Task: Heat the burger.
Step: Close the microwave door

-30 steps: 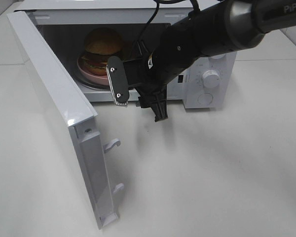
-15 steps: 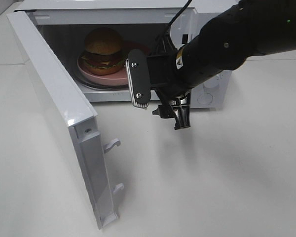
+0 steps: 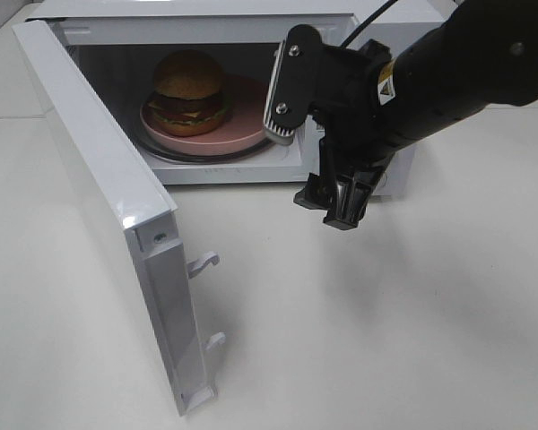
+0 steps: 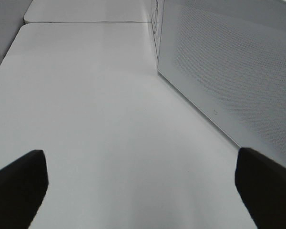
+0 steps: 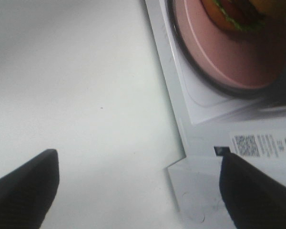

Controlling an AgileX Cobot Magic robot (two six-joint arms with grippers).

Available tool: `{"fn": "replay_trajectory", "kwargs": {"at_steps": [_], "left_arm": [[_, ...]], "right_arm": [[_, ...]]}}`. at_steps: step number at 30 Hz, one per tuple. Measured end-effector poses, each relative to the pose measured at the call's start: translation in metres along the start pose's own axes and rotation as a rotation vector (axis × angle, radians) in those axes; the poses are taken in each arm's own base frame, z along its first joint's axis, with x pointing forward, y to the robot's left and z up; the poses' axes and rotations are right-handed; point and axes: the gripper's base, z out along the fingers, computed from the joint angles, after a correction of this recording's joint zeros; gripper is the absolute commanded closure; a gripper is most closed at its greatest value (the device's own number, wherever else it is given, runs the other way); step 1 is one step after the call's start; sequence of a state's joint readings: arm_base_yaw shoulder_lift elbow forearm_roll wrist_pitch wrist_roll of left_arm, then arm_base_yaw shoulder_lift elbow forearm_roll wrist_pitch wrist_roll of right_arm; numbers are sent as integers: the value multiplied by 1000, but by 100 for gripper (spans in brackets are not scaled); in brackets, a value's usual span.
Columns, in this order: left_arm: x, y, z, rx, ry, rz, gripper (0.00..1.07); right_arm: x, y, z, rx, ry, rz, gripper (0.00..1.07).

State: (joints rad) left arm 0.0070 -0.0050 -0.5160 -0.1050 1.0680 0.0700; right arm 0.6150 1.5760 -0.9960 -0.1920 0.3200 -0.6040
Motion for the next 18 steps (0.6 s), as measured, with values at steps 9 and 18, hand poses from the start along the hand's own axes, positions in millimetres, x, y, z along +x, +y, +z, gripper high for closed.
{"fn": "replay_trajectory", "kwargs": {"at_steps": [9, 18], "left_arm": [[0, 0, 0, 0, 0, 0, 7], [0, 0, 0, 0, 0, 0, 7]], "right_arm": [[32, -10, -29, -33, 192, 338, 27], [66, -22, -65, 9, 337, 686, 29]]}}
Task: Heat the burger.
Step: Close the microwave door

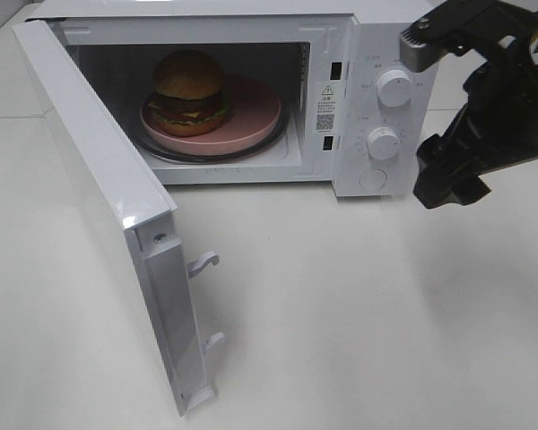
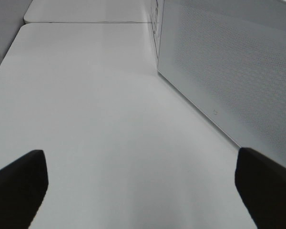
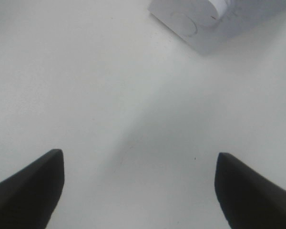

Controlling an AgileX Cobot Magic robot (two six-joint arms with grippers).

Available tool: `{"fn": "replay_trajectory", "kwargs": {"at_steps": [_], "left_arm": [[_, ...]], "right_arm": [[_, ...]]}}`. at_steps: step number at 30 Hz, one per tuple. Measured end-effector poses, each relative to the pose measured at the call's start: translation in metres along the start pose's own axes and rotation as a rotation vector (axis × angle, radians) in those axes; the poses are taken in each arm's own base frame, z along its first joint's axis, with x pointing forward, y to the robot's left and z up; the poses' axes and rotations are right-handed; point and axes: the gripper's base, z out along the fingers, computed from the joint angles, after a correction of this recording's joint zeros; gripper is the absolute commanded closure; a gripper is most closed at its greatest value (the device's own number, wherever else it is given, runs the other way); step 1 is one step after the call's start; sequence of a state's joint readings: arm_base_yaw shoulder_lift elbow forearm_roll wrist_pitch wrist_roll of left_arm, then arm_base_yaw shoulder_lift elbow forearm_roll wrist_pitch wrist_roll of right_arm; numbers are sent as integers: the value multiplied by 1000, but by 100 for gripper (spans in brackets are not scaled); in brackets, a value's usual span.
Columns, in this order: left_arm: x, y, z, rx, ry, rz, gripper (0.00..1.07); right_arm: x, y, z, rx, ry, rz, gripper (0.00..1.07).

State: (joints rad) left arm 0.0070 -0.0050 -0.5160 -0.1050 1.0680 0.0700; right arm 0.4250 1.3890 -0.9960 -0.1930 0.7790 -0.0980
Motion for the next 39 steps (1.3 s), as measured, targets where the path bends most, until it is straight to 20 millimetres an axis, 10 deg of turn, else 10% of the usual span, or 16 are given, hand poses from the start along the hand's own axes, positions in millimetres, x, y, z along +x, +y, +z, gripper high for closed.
{"fn": "replay_trajectory", "kwargs": {"at_steps": [14, 39], "left_arm": [[0, 0, 0, 0, 0, 0, 7], [0, 0, 0, 0, 0, 0, 7]], "right_arm": [[51, -43, -48, 92, 76, 359, 30], [174, 6, -102, 147, -176, 430, 31]]}}
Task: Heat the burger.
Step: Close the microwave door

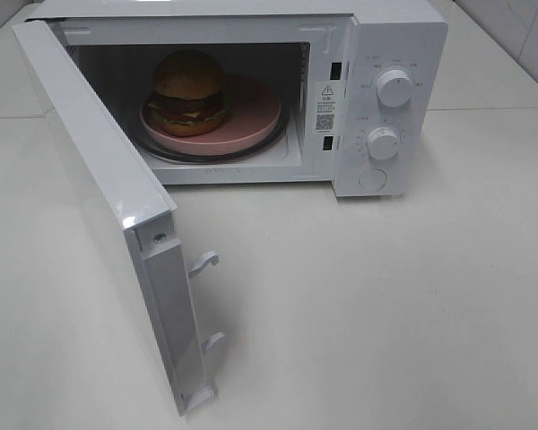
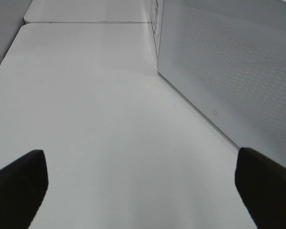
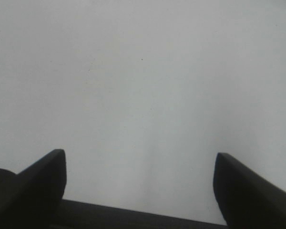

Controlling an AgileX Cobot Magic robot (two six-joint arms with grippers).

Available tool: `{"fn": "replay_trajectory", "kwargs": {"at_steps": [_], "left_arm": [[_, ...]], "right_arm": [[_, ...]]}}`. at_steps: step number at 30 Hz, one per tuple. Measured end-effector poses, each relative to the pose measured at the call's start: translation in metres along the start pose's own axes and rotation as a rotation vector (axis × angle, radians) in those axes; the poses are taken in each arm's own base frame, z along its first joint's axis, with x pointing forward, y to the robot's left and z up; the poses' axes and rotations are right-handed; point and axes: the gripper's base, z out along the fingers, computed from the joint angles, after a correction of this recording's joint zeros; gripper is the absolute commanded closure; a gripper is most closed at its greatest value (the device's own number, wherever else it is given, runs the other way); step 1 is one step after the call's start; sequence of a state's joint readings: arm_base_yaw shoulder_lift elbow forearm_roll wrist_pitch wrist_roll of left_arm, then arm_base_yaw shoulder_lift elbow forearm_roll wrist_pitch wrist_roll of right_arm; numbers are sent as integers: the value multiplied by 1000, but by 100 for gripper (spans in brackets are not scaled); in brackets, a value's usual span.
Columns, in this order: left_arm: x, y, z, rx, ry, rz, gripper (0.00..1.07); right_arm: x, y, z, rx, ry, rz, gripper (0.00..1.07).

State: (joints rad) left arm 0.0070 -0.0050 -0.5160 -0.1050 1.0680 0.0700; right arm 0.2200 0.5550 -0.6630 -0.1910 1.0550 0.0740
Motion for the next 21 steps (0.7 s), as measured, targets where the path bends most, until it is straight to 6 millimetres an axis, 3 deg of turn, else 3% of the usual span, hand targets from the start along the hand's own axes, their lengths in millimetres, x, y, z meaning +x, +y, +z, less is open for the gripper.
{"fn": "replay_trajectory", "kwargs": {"at_steps": [12, 21], "left_arm": [[0, 0, 0, 0, 0, 0, 7], [0, 0, 0, 0, 0, 0, 7]], "right_arm": [[53, -5, -23, 54, -243, 109, 31], [73, -2, -39, 70, -424, 184, 31]]}}
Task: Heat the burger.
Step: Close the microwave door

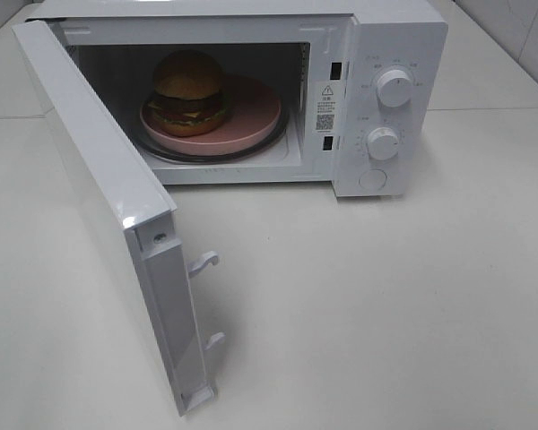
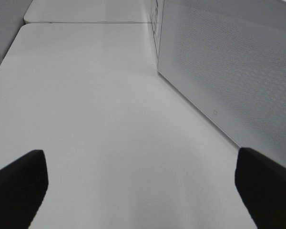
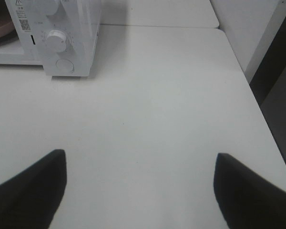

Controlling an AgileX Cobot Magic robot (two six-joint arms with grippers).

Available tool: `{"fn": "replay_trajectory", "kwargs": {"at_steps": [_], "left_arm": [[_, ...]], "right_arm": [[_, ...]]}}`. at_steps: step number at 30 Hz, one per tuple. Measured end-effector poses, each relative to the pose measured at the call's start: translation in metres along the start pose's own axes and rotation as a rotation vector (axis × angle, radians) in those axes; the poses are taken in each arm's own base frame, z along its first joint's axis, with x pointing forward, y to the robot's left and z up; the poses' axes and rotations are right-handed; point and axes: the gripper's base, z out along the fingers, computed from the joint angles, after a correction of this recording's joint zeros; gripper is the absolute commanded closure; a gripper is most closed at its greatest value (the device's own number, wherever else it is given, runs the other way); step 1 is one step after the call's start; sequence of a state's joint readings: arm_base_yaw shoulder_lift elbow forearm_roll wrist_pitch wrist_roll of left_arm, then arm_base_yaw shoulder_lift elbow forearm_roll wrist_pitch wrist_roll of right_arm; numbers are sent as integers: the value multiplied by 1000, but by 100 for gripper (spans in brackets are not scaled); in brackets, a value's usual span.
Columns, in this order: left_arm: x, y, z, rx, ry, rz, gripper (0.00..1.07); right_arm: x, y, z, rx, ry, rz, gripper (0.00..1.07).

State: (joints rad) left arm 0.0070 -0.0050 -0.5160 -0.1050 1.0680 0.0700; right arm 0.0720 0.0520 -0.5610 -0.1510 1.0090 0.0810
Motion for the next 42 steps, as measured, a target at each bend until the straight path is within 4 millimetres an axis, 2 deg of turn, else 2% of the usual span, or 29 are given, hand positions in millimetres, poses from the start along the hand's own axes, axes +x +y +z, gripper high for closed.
{"fn": "replay_trajectory", "kwargs": {"at_steps": [8, 42], "left_arm": [[0, 0, 0, 0, 0, 0, 7], [0, 0, 0, 0, 0, 0, 7]], "right_arm": [[15, 2, 8, 11, -13, 11, 31], [15, 3, 8, 28, -18, 21, 31]]}}
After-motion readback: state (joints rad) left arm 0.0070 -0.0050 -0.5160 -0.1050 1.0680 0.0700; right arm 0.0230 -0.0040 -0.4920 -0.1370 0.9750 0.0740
